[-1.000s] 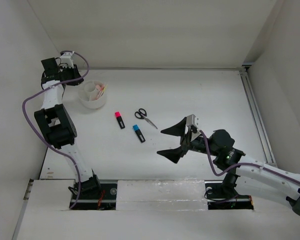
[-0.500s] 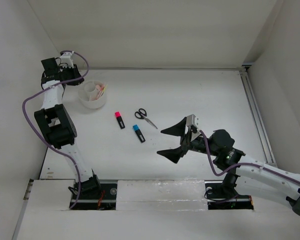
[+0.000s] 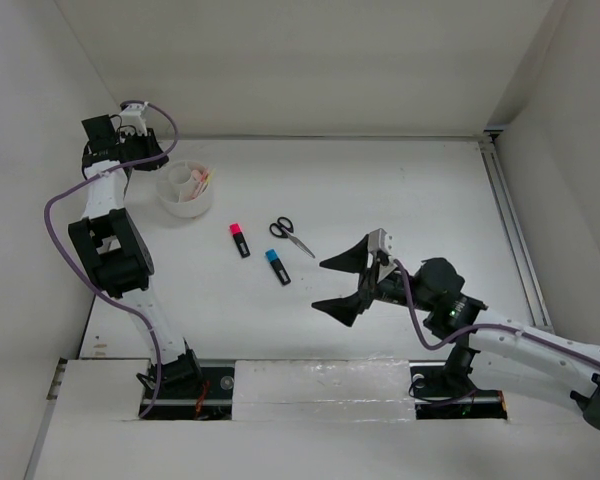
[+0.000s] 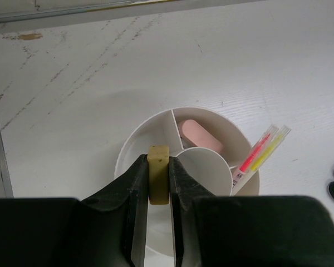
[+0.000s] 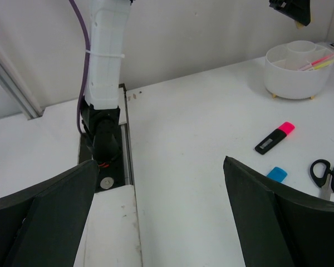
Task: Sort the stationery into containers
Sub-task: Place the stationery in the storage box.
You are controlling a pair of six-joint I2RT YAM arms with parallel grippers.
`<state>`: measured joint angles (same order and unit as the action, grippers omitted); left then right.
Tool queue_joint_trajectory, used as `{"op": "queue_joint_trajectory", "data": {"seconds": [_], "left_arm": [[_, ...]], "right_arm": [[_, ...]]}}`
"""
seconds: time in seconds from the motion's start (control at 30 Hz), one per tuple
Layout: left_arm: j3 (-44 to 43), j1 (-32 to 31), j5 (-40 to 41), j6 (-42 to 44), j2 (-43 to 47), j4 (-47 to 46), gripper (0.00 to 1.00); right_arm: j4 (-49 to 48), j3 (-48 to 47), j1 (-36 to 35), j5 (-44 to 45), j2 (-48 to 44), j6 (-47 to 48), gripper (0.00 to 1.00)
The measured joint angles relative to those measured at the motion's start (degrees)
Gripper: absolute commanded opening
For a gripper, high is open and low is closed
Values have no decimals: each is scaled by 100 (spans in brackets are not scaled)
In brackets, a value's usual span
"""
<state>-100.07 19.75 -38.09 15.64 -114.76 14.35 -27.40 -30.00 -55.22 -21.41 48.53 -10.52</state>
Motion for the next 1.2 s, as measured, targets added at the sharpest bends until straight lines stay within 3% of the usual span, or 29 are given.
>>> {"op": "queue_joint_trajectory", "data": {"seconds": [0.87,1.2], "left_arm": [[-116,0,0,101,-382,7,0],[-116,0,85,74,-413,7,9]], "right_arm": [[9,-7,0,-155,22,0,100],[39,-28,0,-160,-173,7,100]]}}
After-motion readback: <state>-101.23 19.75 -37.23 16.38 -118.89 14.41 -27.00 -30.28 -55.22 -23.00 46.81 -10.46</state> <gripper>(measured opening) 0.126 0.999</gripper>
